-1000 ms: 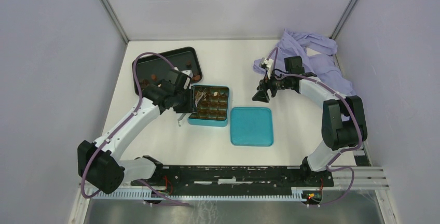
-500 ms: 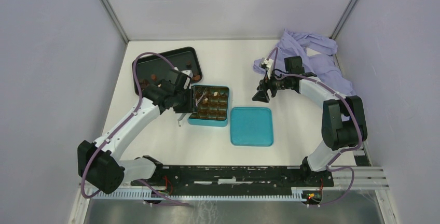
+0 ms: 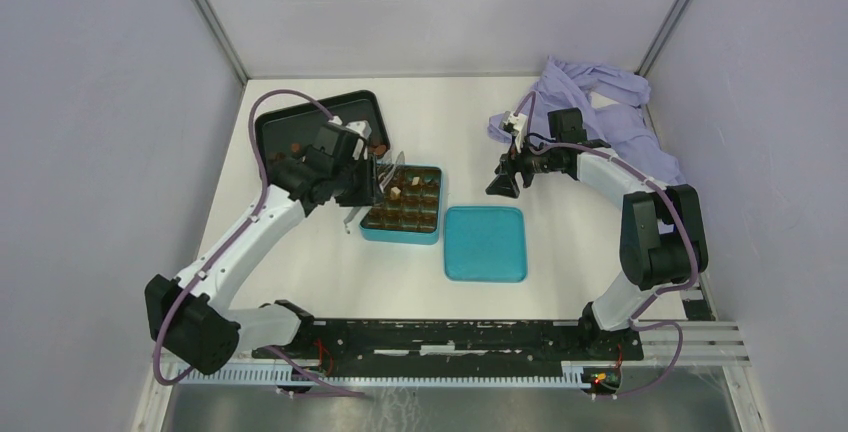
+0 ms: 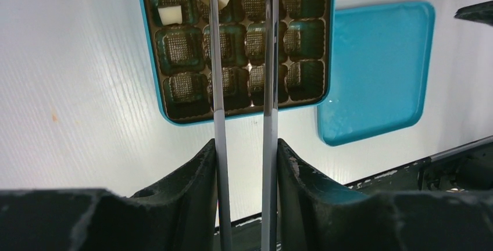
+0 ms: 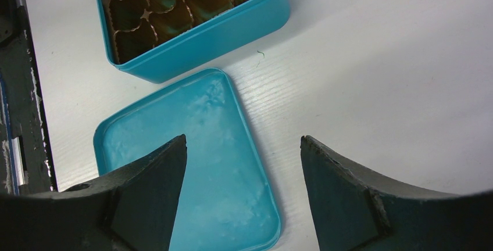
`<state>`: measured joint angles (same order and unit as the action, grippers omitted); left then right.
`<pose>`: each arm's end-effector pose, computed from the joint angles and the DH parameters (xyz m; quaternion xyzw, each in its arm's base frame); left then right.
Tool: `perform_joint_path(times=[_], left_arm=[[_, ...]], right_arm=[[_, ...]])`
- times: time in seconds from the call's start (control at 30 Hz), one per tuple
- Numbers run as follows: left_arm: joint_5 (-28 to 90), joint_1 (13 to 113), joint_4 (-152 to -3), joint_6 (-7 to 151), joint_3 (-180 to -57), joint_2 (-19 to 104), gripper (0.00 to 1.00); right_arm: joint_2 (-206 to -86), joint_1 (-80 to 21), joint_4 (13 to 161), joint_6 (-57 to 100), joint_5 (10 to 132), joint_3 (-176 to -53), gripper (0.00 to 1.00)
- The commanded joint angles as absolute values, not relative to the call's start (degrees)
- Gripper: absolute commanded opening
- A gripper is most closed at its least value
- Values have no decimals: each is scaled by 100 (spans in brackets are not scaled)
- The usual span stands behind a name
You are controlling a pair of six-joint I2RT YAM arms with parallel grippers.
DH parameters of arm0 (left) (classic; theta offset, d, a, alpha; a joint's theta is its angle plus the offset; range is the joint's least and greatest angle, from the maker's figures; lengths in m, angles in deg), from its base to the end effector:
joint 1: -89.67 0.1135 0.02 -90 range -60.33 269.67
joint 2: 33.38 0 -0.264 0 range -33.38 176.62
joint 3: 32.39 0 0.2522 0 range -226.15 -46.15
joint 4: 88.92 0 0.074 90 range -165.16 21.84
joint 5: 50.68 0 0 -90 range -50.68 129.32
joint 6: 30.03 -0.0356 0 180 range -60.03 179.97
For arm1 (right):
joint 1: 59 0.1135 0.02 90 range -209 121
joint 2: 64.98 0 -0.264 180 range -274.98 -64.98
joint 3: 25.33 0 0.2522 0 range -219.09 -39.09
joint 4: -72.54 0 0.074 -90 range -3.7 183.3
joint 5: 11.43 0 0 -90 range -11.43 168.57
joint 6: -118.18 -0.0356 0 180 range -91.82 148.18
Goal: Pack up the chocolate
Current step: Place the fake chocolate in the packing box, then pick up the fake chocolate from the plate.
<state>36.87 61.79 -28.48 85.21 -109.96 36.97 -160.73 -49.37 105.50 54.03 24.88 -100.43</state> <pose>0.2176 -0.1169 0.3061 0.0286 0.9483 -0.1592 0.2731 0.3293 0.0850 0.2107 -0.3926 0.7643 0.3854 0.3363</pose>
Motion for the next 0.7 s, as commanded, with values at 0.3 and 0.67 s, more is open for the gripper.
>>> perform_joint_path(times=[0.3,0.67], left_arm=[[3510,7038,-3536,8273,-12187,4409,44],[2856,8213,-3363,7647,-12890,5413,44]], right_arm=[[-16029,-4933,10530,5521,2478,-10040,78],[-16063,-4936,10564,5534,2469,-10079,78]])
